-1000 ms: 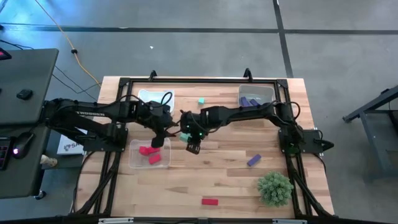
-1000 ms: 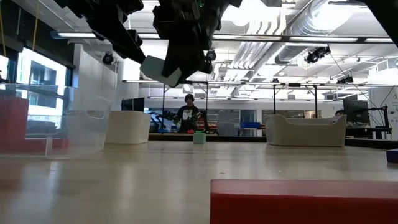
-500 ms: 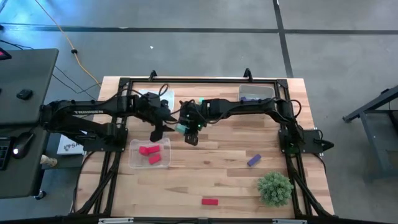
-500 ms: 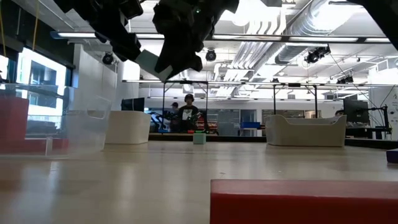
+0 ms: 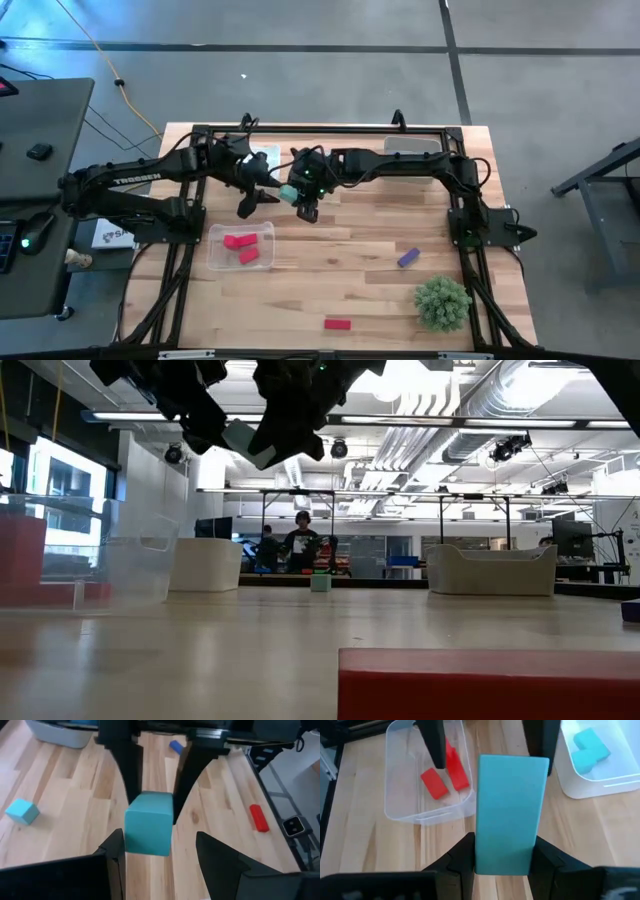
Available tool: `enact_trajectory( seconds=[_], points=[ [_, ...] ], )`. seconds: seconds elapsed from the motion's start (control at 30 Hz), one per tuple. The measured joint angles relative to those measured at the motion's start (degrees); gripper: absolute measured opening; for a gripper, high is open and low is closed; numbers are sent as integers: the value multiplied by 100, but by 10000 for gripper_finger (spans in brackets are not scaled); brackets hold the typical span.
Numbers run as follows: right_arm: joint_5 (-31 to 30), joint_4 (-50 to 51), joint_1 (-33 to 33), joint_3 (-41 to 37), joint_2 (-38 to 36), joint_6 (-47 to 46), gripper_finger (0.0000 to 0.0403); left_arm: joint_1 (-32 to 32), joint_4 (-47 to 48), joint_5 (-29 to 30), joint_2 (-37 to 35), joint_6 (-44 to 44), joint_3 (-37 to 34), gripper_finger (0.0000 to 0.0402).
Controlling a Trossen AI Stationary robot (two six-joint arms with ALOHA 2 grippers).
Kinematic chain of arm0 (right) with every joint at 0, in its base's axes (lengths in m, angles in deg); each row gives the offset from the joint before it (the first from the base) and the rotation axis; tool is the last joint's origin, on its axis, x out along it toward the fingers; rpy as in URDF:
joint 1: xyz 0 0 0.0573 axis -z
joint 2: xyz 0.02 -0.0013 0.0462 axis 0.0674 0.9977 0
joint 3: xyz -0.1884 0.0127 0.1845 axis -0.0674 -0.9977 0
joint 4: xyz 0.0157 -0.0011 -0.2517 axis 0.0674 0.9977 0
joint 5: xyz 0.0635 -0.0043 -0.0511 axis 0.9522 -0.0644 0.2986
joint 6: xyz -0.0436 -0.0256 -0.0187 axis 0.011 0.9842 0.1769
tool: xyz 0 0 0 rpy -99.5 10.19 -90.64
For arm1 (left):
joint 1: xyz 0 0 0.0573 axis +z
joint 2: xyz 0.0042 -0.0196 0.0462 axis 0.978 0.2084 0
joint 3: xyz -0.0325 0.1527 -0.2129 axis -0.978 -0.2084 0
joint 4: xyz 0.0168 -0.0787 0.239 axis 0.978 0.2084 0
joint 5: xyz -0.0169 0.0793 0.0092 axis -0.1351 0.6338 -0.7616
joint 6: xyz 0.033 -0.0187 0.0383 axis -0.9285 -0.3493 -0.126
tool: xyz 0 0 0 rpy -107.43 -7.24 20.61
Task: Sort & place blocks by color
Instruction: Put the bottom light blue block into the white bin
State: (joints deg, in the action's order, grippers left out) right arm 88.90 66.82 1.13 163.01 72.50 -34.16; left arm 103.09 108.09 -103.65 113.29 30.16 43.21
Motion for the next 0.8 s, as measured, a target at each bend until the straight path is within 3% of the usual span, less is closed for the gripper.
enact_trajectory(
  seconds=[0.57,0.8],
  points=[
    [100,-384,-9,0,-4,-200,115,-2,-210,-16,0,304,0,150],
    [116,-394,-9,0,-4,-216,115,-2,-208,-1,0,212,0,101]
  ],
)
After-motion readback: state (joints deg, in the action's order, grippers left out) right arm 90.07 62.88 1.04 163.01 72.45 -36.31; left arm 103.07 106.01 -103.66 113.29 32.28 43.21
